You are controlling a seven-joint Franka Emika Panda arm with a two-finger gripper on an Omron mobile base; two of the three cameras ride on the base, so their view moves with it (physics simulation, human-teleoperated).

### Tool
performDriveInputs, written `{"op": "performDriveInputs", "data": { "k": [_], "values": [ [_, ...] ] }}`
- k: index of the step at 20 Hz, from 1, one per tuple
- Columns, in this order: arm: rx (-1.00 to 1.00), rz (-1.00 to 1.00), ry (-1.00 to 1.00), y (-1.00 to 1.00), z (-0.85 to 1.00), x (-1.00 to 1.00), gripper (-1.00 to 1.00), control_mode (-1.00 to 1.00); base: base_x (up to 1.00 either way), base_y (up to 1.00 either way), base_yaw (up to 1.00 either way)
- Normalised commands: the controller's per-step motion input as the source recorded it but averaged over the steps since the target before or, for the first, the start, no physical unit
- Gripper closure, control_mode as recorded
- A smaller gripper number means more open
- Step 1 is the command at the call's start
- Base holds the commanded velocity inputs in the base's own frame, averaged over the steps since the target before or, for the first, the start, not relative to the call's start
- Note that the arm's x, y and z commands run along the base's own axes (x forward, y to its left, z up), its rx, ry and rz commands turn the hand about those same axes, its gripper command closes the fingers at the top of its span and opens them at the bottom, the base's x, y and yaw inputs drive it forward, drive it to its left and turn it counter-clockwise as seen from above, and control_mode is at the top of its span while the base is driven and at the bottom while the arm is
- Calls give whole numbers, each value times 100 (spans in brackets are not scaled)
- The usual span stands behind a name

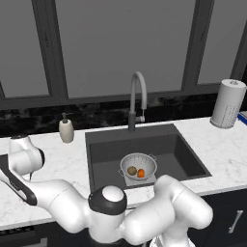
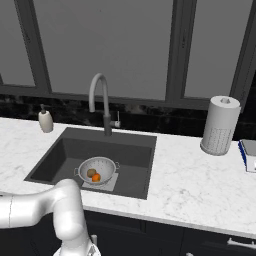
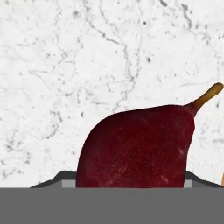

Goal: Put the colander in the sink, put the tangerine, kiwi, pear in the colander, and turn on the sink faucet and pour water over the colander.

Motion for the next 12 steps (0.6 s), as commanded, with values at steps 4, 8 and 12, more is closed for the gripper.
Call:
{"op": "performDriveInputs", "data": {
  "k": [4,8,12],
  "values": [
    [0,2,-4,-39,9,1,100,-100,0,0,0],
    [0,8,-8,-66,25,0,100,-100,0,0,0],
    [0,20,-9,-80,20,0,100,-100,0,0,0]
  ]
}}
